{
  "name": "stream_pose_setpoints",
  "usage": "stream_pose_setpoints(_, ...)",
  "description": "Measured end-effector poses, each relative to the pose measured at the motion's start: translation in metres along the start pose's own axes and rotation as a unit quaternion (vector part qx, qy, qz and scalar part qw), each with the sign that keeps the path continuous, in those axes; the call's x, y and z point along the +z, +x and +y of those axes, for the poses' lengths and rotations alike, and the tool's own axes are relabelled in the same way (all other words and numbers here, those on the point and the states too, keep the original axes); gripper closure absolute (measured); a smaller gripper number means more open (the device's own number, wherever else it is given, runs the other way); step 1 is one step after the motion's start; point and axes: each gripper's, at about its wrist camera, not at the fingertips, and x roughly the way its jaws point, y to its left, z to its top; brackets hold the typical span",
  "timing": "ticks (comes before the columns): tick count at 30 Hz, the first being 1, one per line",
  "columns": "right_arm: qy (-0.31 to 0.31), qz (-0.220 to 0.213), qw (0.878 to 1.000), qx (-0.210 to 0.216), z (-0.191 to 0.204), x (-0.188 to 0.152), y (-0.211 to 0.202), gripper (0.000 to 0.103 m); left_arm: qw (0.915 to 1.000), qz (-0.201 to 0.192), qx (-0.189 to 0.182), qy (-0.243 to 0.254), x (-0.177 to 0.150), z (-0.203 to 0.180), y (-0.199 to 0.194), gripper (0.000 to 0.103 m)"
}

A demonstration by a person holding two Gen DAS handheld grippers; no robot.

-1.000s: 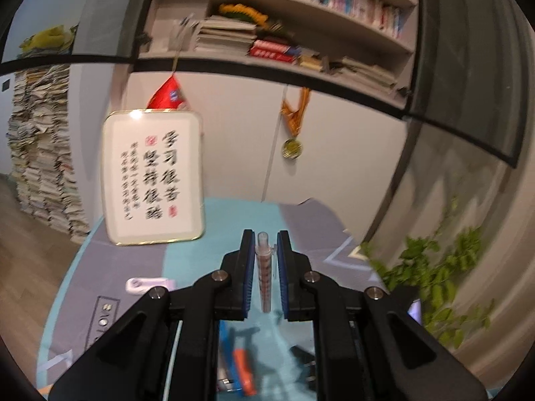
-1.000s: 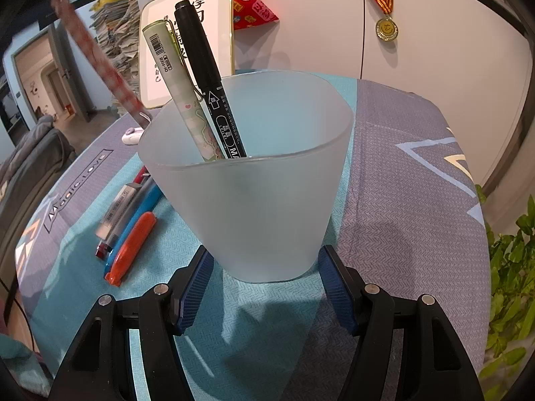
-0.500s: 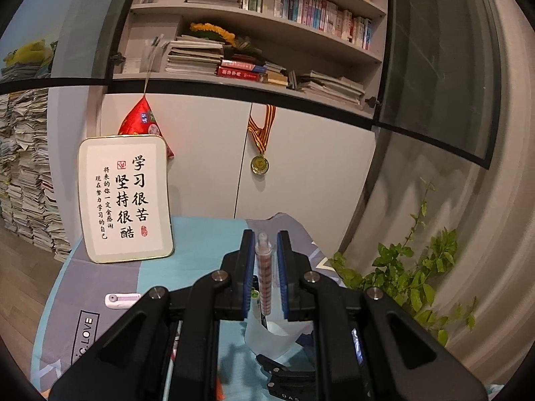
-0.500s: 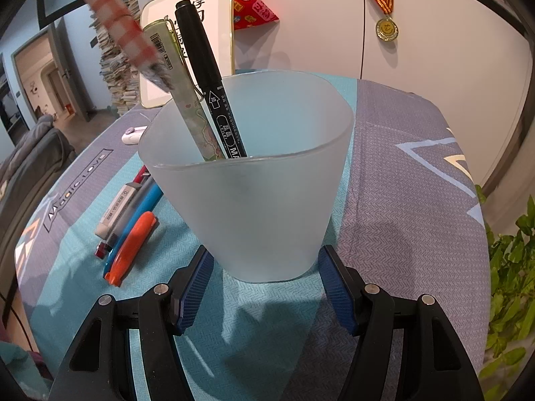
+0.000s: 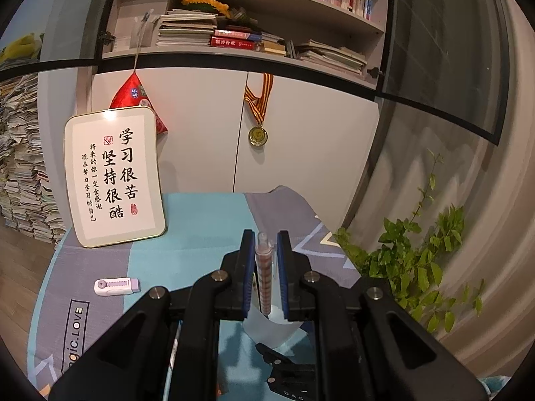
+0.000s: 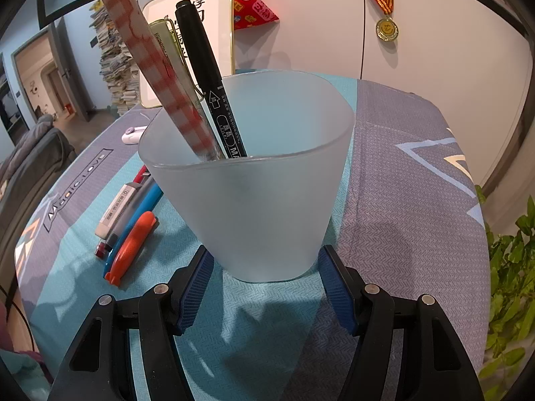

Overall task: Organize stationery
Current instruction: 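Lower the pink checkered pen into the cup and open the left gripper, then move the left gripper back toward the remaining pens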

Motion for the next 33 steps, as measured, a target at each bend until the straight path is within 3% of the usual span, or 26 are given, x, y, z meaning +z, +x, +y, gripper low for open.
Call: stream_pose_setpoints(33, -0.001, 0.000, 1.000, 0.000, 0.000, 0.000, 0.000, 0.036, 0.9973, 0.065, 0.005, 0.034, -0.022, -0.006, 0.025, 0.091)
